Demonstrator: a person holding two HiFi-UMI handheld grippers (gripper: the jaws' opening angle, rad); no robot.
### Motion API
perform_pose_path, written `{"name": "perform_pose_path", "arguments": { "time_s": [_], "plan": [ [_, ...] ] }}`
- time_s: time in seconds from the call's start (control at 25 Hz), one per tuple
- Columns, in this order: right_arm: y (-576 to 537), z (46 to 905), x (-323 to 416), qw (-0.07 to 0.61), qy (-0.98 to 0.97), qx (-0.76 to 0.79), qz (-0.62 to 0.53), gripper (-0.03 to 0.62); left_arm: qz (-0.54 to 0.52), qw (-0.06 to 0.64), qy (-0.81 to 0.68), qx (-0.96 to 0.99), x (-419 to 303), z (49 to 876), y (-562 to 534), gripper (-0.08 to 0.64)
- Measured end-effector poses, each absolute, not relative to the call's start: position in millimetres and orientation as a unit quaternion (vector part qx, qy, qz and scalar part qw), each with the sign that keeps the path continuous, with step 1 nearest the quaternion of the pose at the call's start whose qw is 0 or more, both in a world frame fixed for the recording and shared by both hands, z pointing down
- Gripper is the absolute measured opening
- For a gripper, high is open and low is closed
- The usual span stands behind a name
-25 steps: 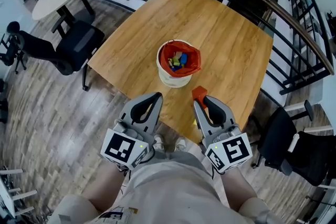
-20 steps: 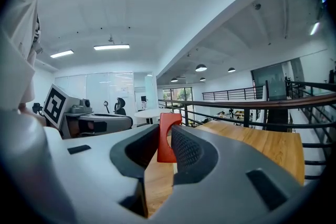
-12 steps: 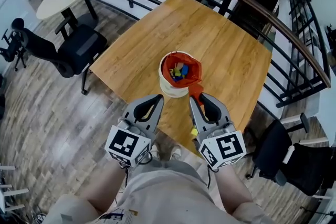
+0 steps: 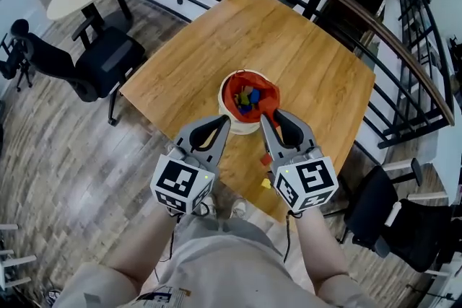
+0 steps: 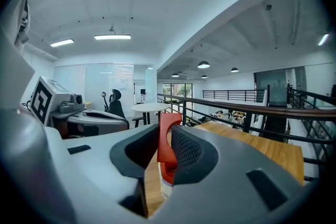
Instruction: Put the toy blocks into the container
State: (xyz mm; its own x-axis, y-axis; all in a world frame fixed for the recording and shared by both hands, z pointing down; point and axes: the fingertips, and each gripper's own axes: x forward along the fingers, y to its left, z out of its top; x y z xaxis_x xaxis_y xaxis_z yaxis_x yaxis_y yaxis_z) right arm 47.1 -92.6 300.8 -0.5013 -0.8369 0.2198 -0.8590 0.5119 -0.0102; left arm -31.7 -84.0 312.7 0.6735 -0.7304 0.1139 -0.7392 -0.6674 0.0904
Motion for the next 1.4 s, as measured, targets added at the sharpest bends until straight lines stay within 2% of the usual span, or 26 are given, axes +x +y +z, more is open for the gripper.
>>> {"name": "perform_pose_path", "arguments": {
  "time_s": [0.36,1.08,1.4],
  "plan": [
    [-133,325,40,0.151,-0.871,0.466,0.041,0.080,0.055,0.098,-0.393,0.912,-21,348,-119,0.012],
    [-189,414,45,0.250,-0.853,0.441,0.120,0.080,0.089,0.134,-0.366,0.917,-1,400,-165,0.012],
    [-191,460,44,0.336,-0.837,0.406,0.145,0.080,0.098,0.145,-0.365,0.915,-4,416,-178,0.012]
  ]
}}
